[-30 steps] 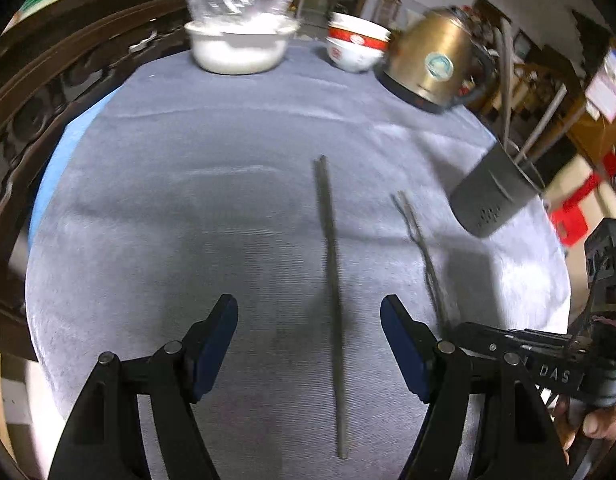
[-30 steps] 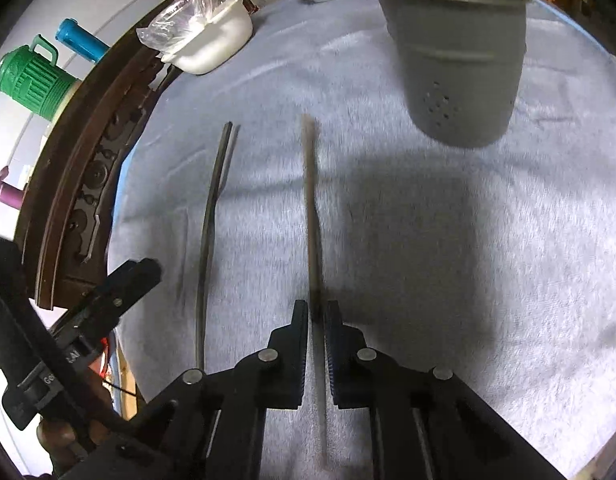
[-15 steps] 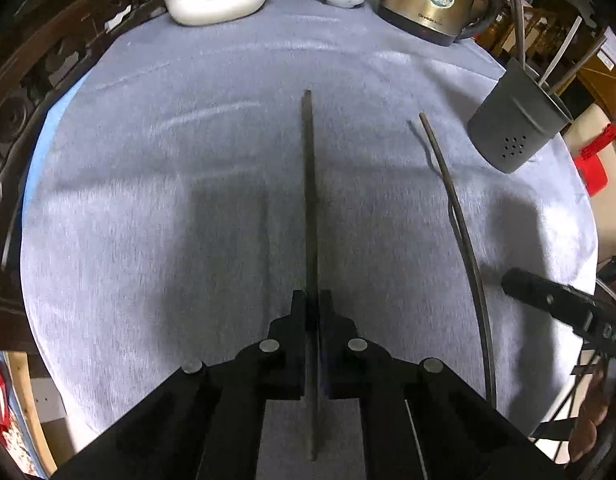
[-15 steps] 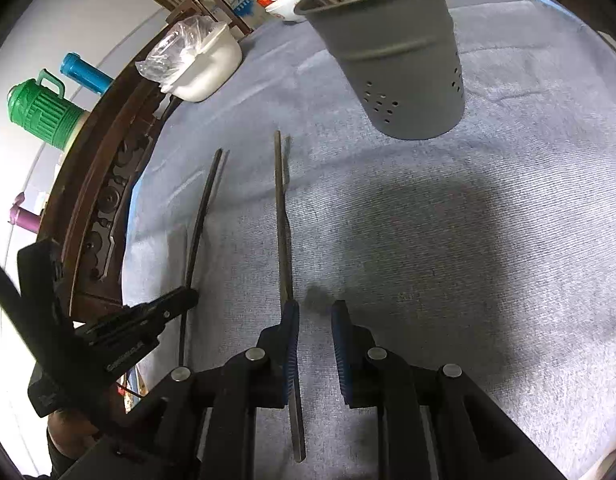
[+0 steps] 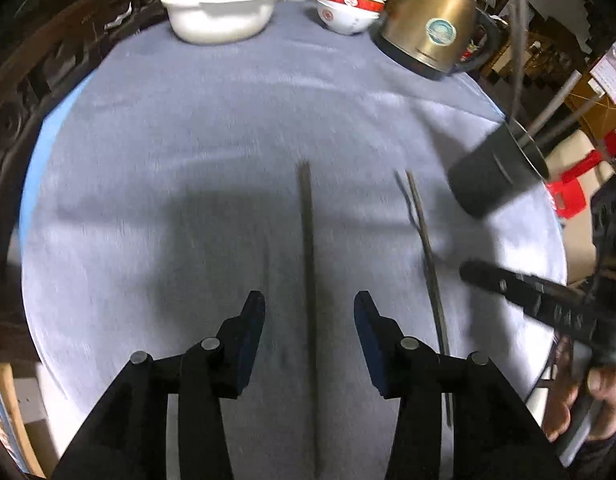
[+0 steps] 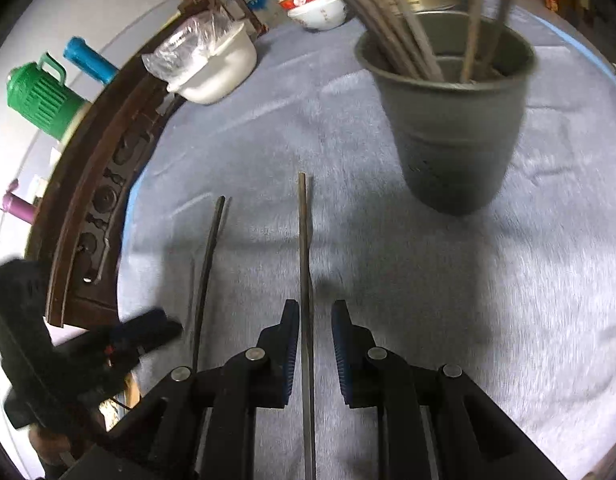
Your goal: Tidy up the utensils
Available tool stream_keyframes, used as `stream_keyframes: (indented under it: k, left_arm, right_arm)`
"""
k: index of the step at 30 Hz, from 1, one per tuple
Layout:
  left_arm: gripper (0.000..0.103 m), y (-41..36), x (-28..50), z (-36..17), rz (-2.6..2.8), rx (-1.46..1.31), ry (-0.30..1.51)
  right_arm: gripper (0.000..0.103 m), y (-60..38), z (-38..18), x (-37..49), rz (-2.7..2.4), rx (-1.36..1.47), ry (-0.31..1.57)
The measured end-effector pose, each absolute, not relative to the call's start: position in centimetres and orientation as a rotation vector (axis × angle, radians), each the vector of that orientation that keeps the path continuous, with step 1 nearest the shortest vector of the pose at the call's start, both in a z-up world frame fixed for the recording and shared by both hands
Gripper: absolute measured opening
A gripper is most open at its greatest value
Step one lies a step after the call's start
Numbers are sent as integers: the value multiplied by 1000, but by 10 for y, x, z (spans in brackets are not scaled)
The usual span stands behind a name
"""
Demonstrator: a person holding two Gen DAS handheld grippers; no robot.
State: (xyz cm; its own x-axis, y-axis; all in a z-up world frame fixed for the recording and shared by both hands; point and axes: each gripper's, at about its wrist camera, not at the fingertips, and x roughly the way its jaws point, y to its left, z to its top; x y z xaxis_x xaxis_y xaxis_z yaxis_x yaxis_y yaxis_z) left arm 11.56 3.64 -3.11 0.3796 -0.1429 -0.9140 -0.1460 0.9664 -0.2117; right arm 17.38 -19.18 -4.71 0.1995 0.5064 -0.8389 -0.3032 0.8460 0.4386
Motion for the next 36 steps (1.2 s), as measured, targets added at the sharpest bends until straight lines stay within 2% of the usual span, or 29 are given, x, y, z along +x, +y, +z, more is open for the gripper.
stream_keyframes:
  k: [2,3,4,12,15,21,30,36]
  left_arm:
    - [45,39,129,-34,2,-283,1203]
    - [39,43,132,-37,9,-287,1219]
    - [37,46,131,-38,14,-294,1222]
    - [37,65,106,-42,23,-363,1216]
    - [37,69,108,-41,23,-358,1216]
    - [37,51,131,-36,3,-318,1233]
    - [37,33,166,-52,38,-232,1370]
    - [13,19,181,-63,59,-161,1409]
  right_arm:
    - [20,-184,-49,181,566,165,1270]
    - [20,-180,-50,184,570,155,1280]
    - [20,-177,-53,186,572,153,1293]
    - [20,-147,-64,192,556,55,1343]
    - [6,-142,-66,193,532,8,1325]
    - [6,-163,-60,190,520,-5,1327]
    - [6,-184,-66,195,531,-43,1356]
    - [6,-190,-66,199,566,-49,1370]
